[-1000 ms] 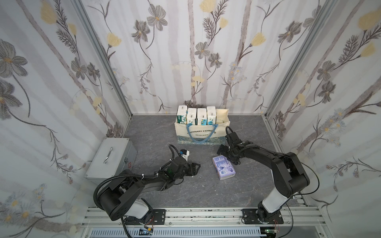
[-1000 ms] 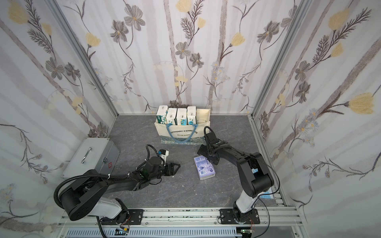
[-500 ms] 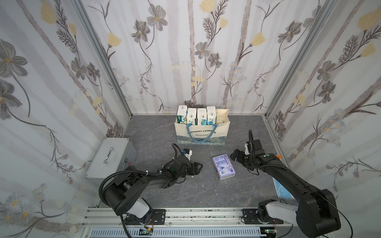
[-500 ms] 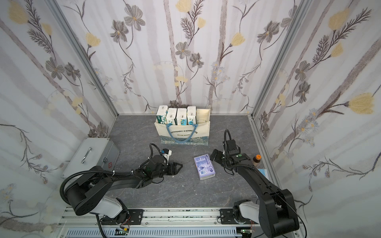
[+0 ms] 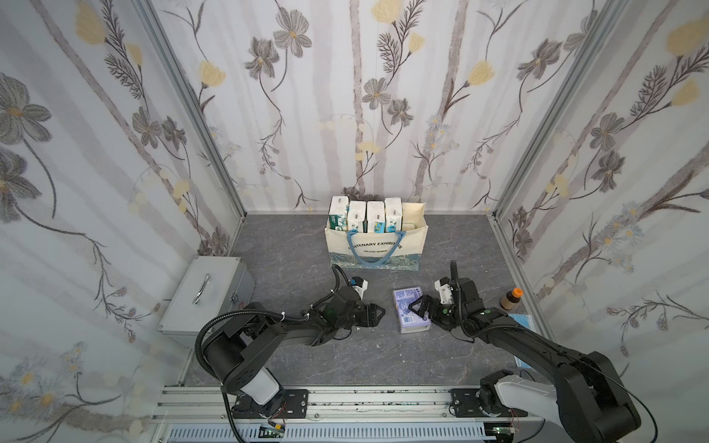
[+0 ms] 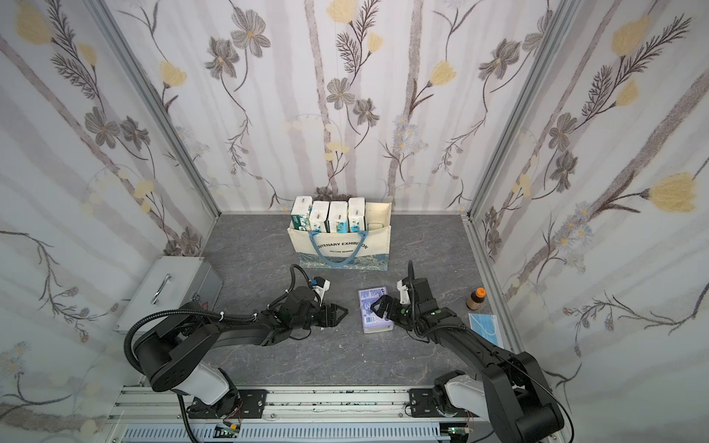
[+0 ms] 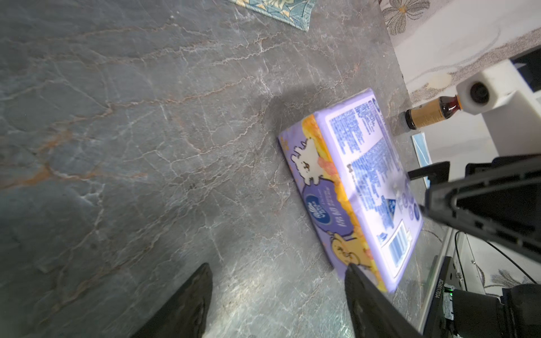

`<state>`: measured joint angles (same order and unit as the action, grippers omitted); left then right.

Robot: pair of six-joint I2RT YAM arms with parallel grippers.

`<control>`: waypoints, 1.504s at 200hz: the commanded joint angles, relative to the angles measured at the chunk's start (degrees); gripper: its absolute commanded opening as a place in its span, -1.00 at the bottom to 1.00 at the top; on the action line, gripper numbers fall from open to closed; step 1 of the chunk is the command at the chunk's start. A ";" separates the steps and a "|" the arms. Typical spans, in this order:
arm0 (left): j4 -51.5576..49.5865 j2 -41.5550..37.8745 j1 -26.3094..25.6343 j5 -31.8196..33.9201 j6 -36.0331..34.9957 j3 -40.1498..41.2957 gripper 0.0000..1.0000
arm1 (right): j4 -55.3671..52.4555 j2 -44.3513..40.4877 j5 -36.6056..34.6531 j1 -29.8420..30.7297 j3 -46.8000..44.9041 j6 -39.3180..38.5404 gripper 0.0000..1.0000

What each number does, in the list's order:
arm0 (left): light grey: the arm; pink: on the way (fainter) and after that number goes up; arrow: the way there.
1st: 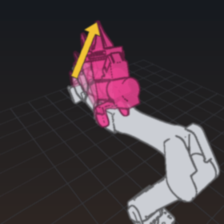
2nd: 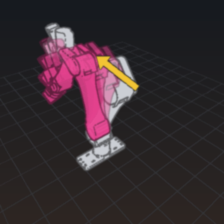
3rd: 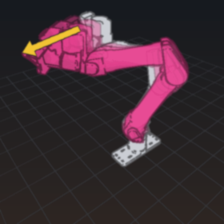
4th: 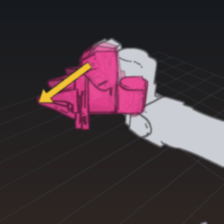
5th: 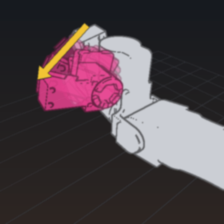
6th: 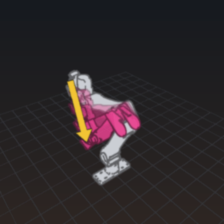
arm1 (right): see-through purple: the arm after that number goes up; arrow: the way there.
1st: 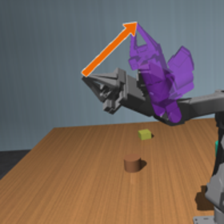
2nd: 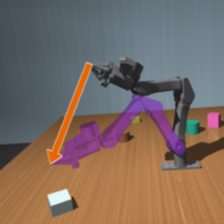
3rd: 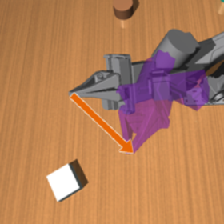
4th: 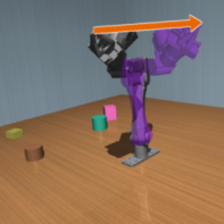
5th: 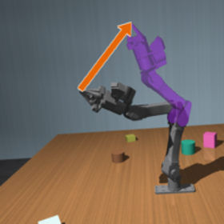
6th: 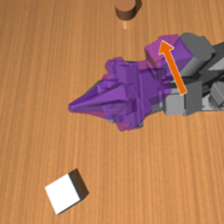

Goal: Put tissues into the canvas bag
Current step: Move the pack of facial tissues to the center of the board.

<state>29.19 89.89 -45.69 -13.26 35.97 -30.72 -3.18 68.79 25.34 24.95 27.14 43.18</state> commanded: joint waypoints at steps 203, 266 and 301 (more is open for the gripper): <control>1.74 -6.14 -0.01 6.41 -0.72 4.24 0.46 | -1.16 18.19 3.23 -2.85 18.50 -10.02 0.92; -1.00 -7.44 -0.01 8.69 -0.89 3.78 0.46 | 5.20 16.47 3.94 4.03 12.34 -4.82 0.90; -4.11 -12.34 -0.01 13.27 0.14 5.55 0.46 | 17.76 15.74 3.42 10.23 4.26 4.18 0.89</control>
<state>27.59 80.31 -45.71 -4.25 35.75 -26.22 4.01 85.12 28.42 32.45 35.88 39.53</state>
